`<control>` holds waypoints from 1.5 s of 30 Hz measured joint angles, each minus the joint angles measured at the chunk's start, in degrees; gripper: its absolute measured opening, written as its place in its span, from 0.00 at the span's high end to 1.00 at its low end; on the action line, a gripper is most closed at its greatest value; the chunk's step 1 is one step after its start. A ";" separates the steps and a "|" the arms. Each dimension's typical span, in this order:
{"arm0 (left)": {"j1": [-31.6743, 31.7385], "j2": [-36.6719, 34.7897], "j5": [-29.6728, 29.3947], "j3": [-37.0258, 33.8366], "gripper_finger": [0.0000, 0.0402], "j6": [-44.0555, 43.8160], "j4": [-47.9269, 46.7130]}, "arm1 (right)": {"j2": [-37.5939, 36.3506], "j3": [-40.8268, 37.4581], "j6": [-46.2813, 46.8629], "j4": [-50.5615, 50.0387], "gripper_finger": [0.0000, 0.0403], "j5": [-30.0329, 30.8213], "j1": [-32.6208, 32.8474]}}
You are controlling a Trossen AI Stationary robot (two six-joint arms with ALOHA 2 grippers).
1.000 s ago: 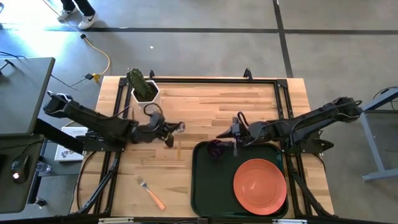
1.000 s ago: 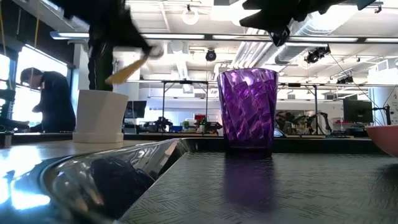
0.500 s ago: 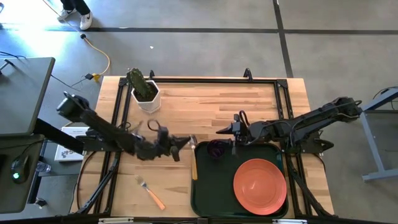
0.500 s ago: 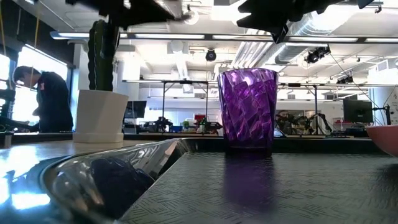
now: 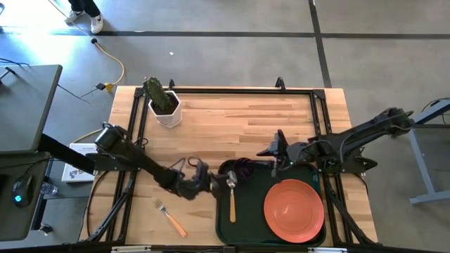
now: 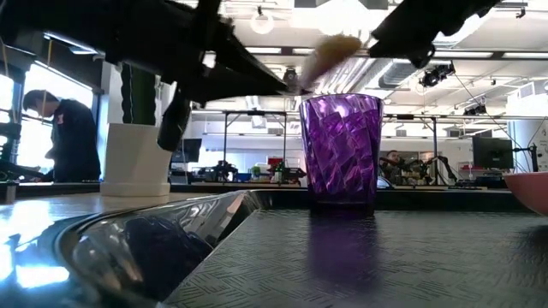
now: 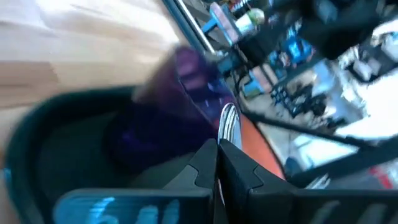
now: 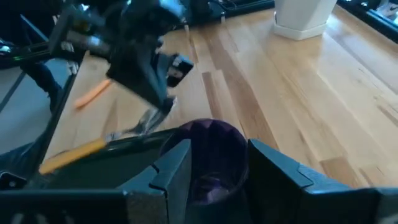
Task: Pick and place plate/cup/fork/spoon on tray
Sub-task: Put the yellow spoon on the black serving tray to left of the orange plate, then put the orange fork on the black serving tray in between the yellow spoon and orange plate
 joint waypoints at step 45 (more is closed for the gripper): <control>-4.82 8.92 6.45 14.70 0.80 -9.93 -32.73 | -4.53 -0.04 12.99 -17.87 0.63 25.64 26.94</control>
